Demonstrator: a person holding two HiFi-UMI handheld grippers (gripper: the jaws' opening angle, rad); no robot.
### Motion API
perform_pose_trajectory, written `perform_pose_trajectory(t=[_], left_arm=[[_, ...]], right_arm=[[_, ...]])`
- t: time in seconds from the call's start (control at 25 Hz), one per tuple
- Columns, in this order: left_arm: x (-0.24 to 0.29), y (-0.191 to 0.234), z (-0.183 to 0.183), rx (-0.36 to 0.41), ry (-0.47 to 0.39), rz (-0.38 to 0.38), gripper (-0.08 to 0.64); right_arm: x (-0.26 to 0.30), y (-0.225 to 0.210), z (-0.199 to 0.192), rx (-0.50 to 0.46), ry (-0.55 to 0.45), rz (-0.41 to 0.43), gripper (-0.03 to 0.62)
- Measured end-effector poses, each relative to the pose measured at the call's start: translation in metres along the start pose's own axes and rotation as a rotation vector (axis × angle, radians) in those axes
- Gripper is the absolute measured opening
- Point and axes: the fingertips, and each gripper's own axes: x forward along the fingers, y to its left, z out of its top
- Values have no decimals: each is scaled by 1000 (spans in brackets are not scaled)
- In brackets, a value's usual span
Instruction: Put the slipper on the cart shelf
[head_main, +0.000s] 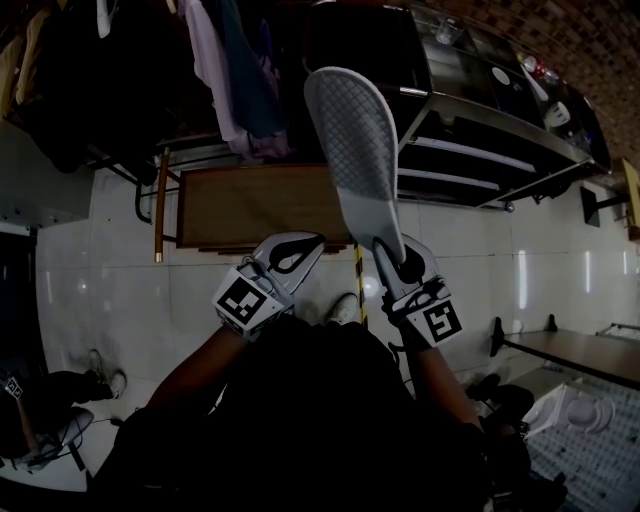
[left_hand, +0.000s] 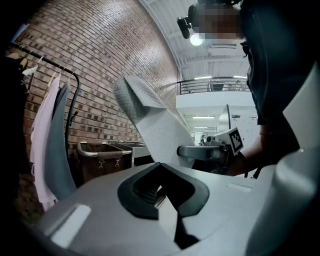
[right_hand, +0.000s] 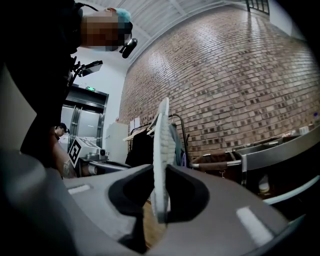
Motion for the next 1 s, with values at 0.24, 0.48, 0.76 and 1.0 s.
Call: perform_pose_trajectory(t=[0.24,0.48,0.76,1.0], left_arm=[[-5,7,0,-56,-48,15,3],[-7,7,1,-42,-45,25,3],[-5,-1,-4,-22,-32,-4,3],[20,-15,-9,-25,-19,-40,3]], right_arm=[[0,0,-2,1,8,-1,63],[-1,2,-5,6,11,4,62],[-8,-1,-10,22,14,-32,62],[-34,-18,-19,51,26,-80,62]])
